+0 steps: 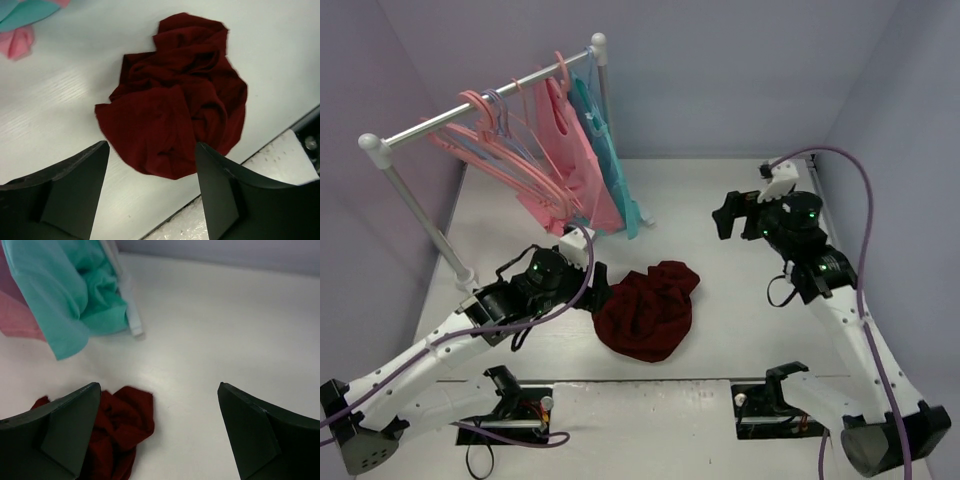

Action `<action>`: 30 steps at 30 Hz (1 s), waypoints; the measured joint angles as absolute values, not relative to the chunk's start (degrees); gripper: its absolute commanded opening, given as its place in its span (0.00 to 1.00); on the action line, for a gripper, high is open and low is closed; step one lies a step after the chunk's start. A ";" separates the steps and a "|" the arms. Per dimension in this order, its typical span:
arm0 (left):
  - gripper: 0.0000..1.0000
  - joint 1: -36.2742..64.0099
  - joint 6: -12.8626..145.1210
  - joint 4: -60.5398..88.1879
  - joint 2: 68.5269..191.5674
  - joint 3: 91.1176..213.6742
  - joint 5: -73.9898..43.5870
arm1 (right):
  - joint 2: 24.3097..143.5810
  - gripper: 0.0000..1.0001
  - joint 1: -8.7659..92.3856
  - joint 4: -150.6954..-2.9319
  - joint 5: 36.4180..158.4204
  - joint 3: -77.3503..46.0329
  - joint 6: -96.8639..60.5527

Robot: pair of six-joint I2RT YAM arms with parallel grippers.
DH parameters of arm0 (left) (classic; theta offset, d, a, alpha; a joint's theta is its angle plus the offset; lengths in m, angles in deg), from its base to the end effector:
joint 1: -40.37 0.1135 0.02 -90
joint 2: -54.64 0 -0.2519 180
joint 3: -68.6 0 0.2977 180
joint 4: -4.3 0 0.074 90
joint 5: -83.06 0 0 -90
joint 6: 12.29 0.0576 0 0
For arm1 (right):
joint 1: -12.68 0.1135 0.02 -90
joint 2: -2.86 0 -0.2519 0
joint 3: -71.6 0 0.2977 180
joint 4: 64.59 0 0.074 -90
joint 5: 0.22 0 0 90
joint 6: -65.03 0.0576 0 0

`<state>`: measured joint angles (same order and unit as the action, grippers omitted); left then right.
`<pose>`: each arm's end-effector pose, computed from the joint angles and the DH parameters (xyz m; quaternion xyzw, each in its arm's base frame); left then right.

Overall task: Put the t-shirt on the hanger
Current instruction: Place the T-shirt at the center of the board.

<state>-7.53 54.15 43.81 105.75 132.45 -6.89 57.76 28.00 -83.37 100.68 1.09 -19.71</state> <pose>0.1809 -0.2001 0.3159 0.1793 0.8325 -0.3058 0.4258 0.2790 0.0877 0.3925 -0.1284 0.7146 0.1901 0.6608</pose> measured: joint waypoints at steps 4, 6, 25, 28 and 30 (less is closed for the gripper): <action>0.65 -7.53 52.03 44.14 104.50 131.52 -2.79 | 65.25 1.00 32.60 -83.31 101.68 4.26 -17.71; 0.65 -7.53 51.05 43.82 104.90 131.54 -2.10 | 67.90 1.00 35.32 -83.63 101.38 6.24 -17.16; 0.65 -7.53 48.72 34.94 118.78 126.77 -8.19 | 75.77 0.56 48.51 -80.42 100.83 14.99 -14.56; 0.65 -7.53 48.95 33.60 118.95 126.77 -9.19 | 75.77 0.53 49.36 -79.88 101.08 15.48 -14.66; 0.64 -7.53 49.26 32.81 119.34 126.77 -9.70 | 75.75 0.52 49.97 -79.86 101.30 15.53 -14.82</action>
<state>-7.53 49.26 32.81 119.34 126.77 -9.70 75.75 49.97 -79.86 101.30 15.53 -14.82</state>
